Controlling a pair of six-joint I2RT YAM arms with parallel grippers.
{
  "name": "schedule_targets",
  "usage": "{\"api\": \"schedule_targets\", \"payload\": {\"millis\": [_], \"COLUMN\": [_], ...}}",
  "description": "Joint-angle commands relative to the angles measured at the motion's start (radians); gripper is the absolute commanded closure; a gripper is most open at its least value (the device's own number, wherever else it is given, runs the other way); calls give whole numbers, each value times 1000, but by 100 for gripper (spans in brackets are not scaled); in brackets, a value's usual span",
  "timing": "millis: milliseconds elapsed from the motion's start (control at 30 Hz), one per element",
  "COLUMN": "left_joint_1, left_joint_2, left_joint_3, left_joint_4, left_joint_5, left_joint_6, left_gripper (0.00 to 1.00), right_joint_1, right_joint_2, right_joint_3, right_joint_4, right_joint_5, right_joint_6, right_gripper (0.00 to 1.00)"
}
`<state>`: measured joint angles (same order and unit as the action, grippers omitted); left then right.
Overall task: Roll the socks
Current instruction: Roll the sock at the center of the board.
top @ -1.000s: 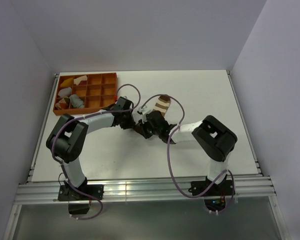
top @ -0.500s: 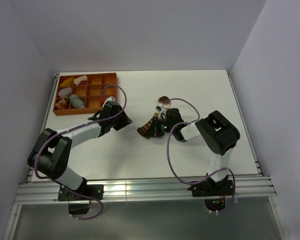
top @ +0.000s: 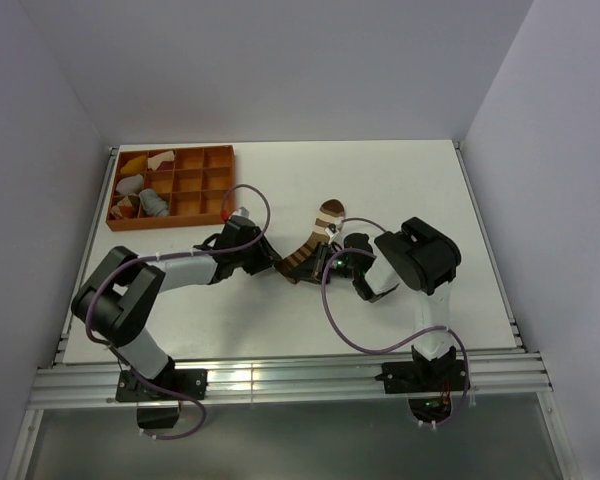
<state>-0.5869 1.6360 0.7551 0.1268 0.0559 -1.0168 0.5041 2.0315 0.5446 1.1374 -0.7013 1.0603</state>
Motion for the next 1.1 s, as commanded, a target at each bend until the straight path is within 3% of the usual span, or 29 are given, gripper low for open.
{"api": "schedule_targets", "payload": {"millis": [0,300,500,600,733,900,1067], "left_joint_1": [-7,-34,-67,-85,-102,-106,-108], "left_joint_2": [22,54,93,116,131,139,136], "left_joint_3": [9,0,50,81,112,147,164], "left_joint_4": [47,43,-7,-59,-113,-179,-204], "left_joint_5": [9,5,-8,-33,-51,-116,-140], "left_joint_6": [-14,-5,33,56,73,96,118], "left_gripper": [56,63,68,77,99,100,100], "right_joint_1": [-12,-21,-21,-19,-19,-19,-27], "right_joint_2": [22,6,-37,-74,-146,-341,-490], "right_joint_3": [-23,-20,0,14,58,110,189], "right_joint_4": [82,15,-152,-211,-379,-667,-953], "right_joint_5": [-1,23,72,95,121,218,409], "right_joint_6": [66,32,-60,-114,-224,-361,-487], "right_gripper": [100,100,100,100,89,64,54]}}
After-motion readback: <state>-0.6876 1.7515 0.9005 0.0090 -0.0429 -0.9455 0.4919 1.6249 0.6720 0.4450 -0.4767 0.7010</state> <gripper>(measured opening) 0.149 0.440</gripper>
